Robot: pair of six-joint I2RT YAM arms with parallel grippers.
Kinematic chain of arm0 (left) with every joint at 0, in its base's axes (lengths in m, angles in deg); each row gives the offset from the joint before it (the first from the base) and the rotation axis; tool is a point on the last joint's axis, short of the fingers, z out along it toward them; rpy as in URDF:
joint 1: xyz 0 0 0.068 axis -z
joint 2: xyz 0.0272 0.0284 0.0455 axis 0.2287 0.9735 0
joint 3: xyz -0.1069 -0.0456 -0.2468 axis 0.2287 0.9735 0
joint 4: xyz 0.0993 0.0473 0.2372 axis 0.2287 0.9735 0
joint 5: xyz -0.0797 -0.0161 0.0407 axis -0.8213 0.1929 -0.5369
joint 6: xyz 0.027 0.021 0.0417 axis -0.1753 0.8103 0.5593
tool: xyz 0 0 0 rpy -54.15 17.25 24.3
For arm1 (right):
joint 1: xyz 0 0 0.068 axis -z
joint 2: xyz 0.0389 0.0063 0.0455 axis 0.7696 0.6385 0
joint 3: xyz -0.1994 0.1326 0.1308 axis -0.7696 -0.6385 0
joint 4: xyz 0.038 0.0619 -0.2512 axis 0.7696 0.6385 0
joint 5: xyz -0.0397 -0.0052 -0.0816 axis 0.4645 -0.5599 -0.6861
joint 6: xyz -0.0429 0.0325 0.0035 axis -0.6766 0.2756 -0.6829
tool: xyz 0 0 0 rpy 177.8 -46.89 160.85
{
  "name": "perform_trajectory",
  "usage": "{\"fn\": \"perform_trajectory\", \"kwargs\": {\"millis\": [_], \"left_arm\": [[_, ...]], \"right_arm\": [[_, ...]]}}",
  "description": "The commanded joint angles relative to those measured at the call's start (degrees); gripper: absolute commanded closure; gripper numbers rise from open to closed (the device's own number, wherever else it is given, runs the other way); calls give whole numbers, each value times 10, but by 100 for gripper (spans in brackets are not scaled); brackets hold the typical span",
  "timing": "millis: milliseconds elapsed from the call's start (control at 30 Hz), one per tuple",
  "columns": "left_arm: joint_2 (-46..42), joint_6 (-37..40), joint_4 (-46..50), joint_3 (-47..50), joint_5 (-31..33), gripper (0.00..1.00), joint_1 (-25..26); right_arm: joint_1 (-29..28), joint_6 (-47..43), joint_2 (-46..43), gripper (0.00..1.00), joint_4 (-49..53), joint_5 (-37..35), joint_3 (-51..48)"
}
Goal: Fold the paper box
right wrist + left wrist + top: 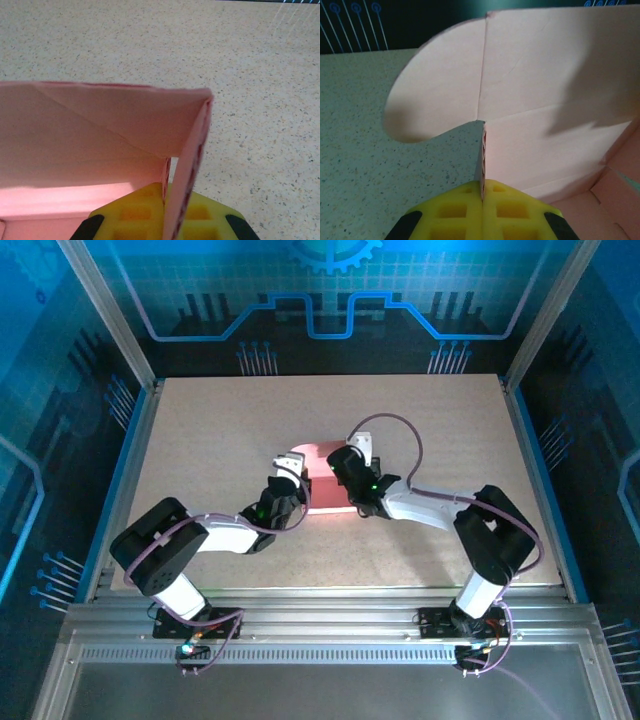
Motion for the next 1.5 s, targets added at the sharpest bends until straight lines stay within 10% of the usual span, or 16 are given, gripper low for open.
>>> {"fn": "perform_trajectory", "kwargs": {"millis": [0,233,600,1167,1467], "left_arm": [[5,20,-119,7,-31,100,33],[36,46,-189,26,2,100,57],[106,98,-303,39,19,100,73],[99,115,-217,1,-5,100,72],[78,119,-168,-18,-8,100,71]], "right_arm": [[-37,12,-16,100,-50,47,-15],[-46,14,-20,98,-54,46,-24],[-43,-10,-50,63,-57,75,-36],[56,-1,-155,21,15,224,-89],[93,-22,-149,10,137,184,-49]]}}
